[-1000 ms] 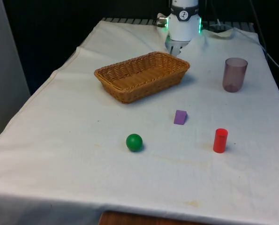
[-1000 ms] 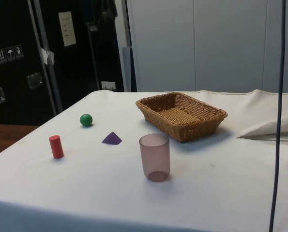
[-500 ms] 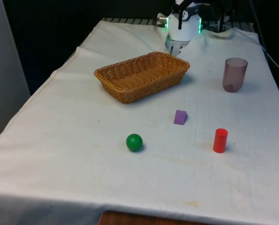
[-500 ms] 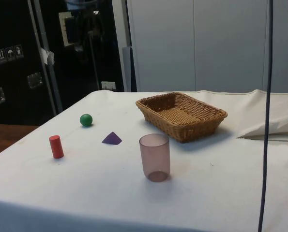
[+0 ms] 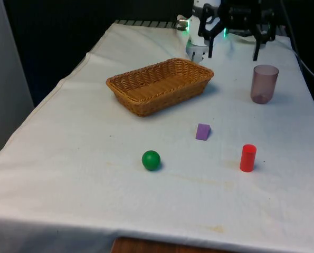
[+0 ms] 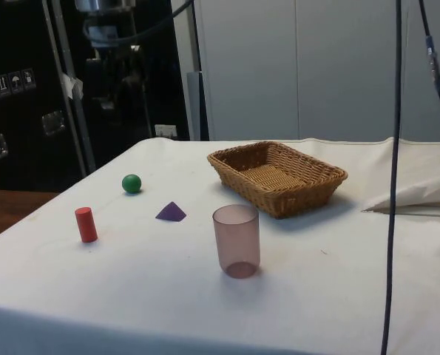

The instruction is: Pick up the triangular block and place it into the basket.

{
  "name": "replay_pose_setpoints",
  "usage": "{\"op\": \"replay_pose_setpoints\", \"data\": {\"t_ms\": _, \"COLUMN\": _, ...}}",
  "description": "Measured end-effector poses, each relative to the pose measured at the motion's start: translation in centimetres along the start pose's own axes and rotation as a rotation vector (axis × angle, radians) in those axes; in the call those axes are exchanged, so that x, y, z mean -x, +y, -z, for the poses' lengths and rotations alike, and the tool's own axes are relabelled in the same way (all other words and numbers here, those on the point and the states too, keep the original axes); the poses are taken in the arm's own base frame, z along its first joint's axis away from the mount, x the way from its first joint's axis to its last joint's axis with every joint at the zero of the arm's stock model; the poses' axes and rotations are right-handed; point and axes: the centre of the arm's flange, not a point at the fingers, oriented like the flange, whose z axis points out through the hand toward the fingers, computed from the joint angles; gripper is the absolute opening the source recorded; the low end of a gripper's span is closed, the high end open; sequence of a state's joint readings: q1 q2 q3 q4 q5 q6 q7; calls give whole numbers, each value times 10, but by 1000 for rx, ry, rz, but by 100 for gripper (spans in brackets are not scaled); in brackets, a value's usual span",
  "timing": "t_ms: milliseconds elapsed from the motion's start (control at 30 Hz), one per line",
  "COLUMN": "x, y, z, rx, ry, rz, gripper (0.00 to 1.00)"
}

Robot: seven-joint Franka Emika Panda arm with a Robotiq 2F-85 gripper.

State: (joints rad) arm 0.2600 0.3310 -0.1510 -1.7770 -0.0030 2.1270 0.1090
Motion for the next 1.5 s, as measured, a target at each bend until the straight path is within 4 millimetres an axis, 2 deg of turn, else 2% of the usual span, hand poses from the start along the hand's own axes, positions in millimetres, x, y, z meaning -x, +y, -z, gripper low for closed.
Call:
{"op": "replay_pose_setpoints", "data": {"t_ms": 100, "x": 0, "y": -7, "z": -10, "rx": -2, "ry": 3, "rz": 1, "gripper": 100}}
{"op": "replay_pose_setpoints", "data": {"t_ms": 300, "x": 8, "y": -9, "z": -25, "rx": -3, "ry": 7, "rz": 7, "gripper": 100}}
{"op": "replay_pose_setpoints", "data": {"t_ms": 733, "x": 30, "y": 4, "z": -67, "rx": 2, "ry": 23, "rz": 48, "gripper": 100}}
{"op": "replay_pose_setpoints", "data": {"t_ms": 1133, "x": 36, "y": 6, "z": -95, "rx": 13, "ry": 36, "rz": 78, "gripper": 100}}
{"op": "replay_pose_setpoints", "data": {"t_ms": 1300, "x": 37, "y": 16, "z": -115, "rx": 22, "ry": 50, "rz": 75, "gripper": 100}}
{"op": "replay_pose_setpoints", "data": {"t_ms": 1500, "x": 37, "y": 23, "z": -131, "rx": 30, "ry": 47, "rz": 69, "gripper": 100}}
